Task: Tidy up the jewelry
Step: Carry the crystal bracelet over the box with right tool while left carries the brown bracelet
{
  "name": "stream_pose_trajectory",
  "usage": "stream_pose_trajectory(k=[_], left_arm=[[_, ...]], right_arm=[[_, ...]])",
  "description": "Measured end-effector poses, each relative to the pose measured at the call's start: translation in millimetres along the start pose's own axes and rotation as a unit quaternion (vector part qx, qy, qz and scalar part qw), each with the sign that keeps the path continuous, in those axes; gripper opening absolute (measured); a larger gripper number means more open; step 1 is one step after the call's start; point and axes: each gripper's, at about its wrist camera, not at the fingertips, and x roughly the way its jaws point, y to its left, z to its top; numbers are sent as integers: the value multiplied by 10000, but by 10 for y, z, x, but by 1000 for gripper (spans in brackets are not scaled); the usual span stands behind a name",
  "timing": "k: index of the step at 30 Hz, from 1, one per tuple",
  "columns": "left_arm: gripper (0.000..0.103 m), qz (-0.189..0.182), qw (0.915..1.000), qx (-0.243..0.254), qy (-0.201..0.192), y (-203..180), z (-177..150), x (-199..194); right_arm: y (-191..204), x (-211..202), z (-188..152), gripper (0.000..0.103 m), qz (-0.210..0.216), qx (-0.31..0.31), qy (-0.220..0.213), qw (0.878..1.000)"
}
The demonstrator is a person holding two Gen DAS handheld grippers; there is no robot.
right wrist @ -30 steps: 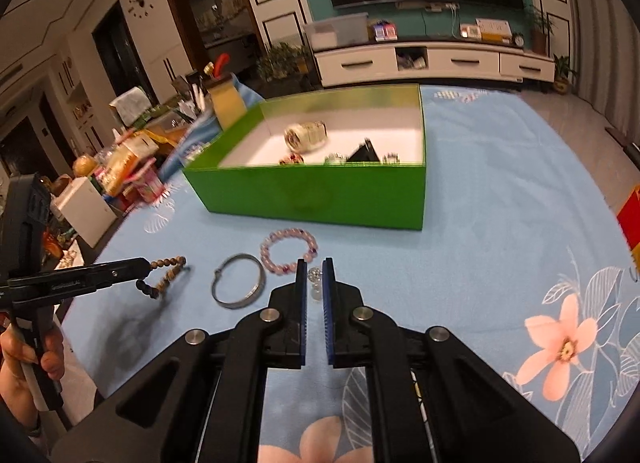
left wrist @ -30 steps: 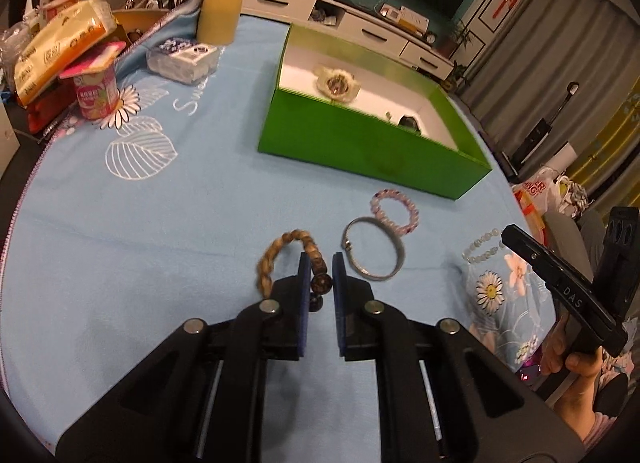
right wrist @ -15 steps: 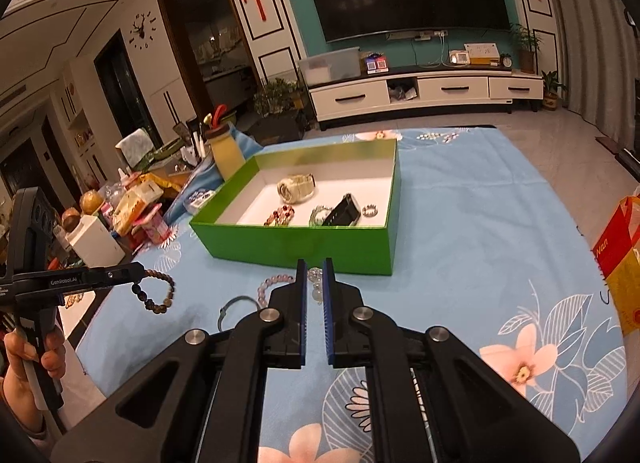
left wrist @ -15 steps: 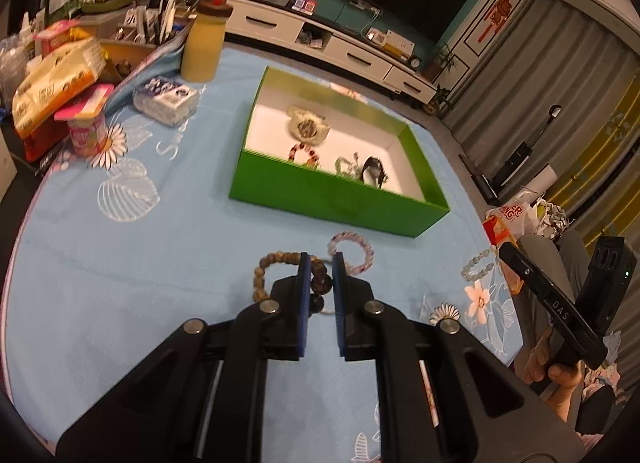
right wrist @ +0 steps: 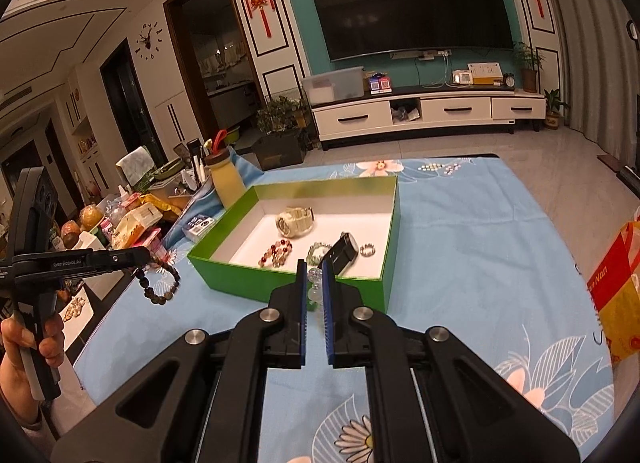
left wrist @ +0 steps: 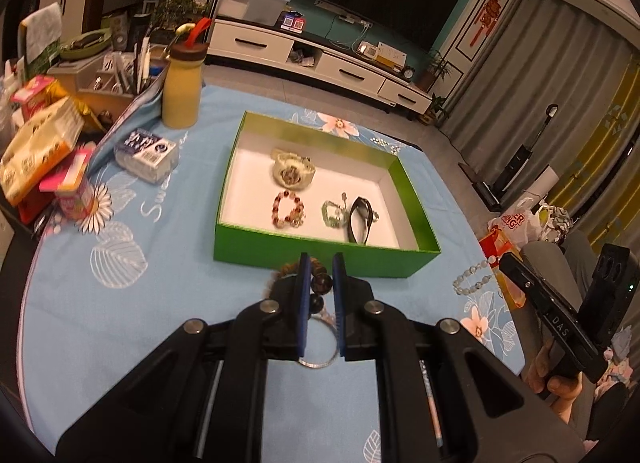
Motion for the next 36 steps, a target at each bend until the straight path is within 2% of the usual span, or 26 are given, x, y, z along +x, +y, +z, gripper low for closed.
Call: stream_pose_trajectory(k=[16, 36], left_arm=[[10, -10, 9988, 476, -99, -273, 497, 308], [10, 55, 9971, 763, 24, -367, 770, 728]], right_arm=[[-18, 329, 440, 7, -21, -143, -194, 9997], [77, 767, 742, 7, 136, -340, -63, 9993]])
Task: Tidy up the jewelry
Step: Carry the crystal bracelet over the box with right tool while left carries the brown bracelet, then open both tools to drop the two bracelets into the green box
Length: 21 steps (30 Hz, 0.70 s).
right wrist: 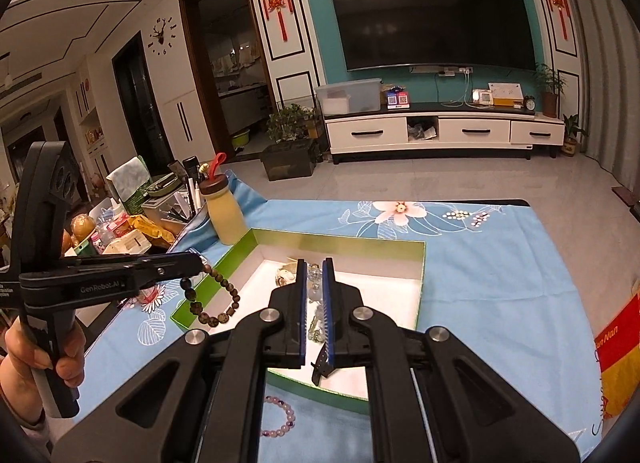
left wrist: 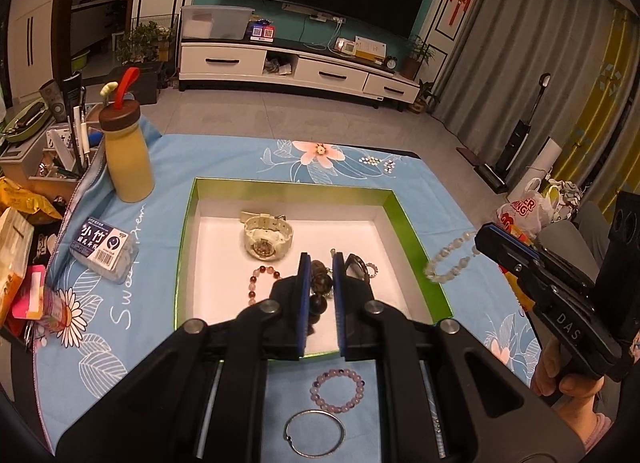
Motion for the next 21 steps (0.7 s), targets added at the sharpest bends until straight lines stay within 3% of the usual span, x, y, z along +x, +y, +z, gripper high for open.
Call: stream_pose_trajectory(k=[21], left_arm=[[11, 295, 9990, 72, 320, 183, 125, 588]], right_arm=[[-2, 707, 37, 7, -14, -155, 667, 9977]])
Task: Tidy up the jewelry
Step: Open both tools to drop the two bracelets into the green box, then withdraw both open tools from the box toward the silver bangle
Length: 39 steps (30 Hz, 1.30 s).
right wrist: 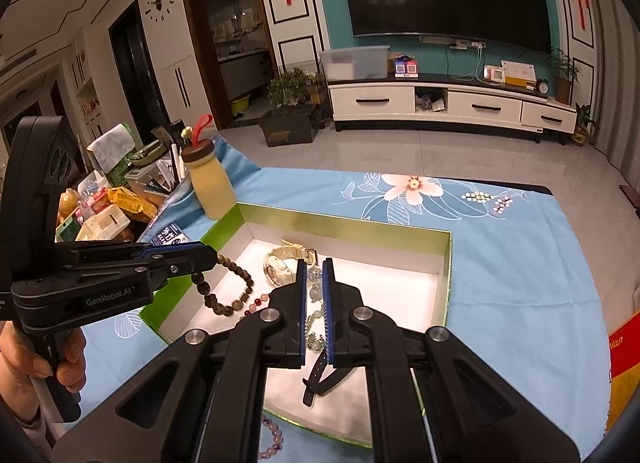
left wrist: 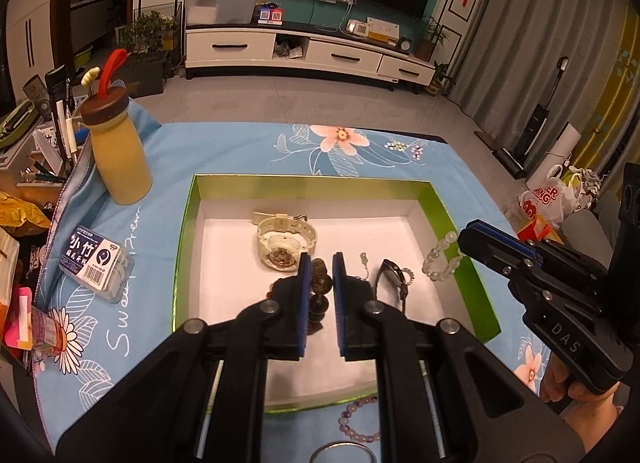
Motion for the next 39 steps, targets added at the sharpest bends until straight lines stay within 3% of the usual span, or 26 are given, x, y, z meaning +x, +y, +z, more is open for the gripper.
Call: stream_pose_trajectory(k=[19, 20, 22, 28, 39], left_arm=[[11, 241, 9993, -124, 248, 115, 58, 339], [12, 251, 9992, -157, 253, 125, 48, 337], [30, 227, 9992, -196, 253, 129, 33, 317], [56, 313, 9995, -103, -5, 62, -10, 41], [69, 586, 9976, 28, -367, -21, -359, -573]], right_arm=[[-221, 464, 67, 7, -15, 585, 638, 9963], [-239, 475, 67, 11, -45, 615, 651, 9960], [-291, 476, 45, 23, -95, 725, 686, 9950], [-372, 311, -43, 25, -70, 873, 597, 9944], [-310, -412, -230, 25, 58, 807, 146, 9966]])
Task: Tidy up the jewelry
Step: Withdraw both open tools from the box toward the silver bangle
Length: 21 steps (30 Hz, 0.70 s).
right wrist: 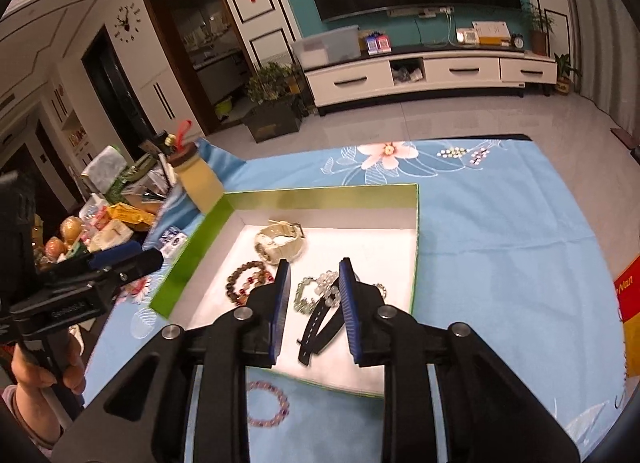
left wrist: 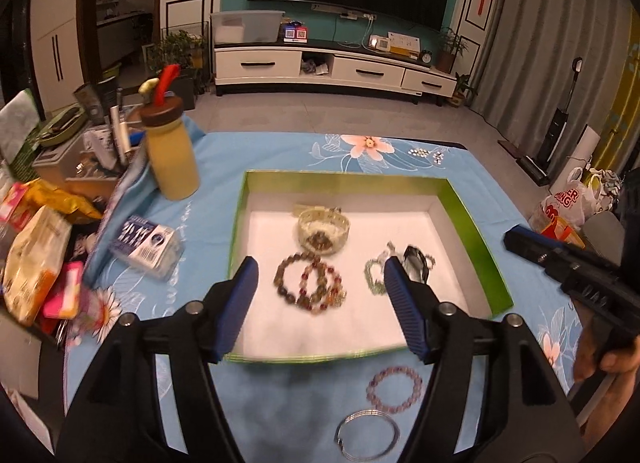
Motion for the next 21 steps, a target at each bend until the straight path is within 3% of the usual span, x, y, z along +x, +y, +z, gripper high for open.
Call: stream_pose_trajectory(k=[9, 14, 19, 21], left_arm=[[70, 244, 9986, -241, 413, 116, -602, -197], [80, 429, 9964, -325, 660, 120, -918, -213], [89, 527, 9958, -220, 714, 49, -1109, -277], [94, 562, 9957, -176, 709, 8, -1152, -314]], right_arm=[[34, -335, -388, 27, 103, 21, 111, 9999], [76, -367, -708, 38, 142, 81, 377, 9992], [121, -351, -926, 39, 159, 126, 620, 9979], [133, -348, -974, 48, 165, 135, 674, 9975]])
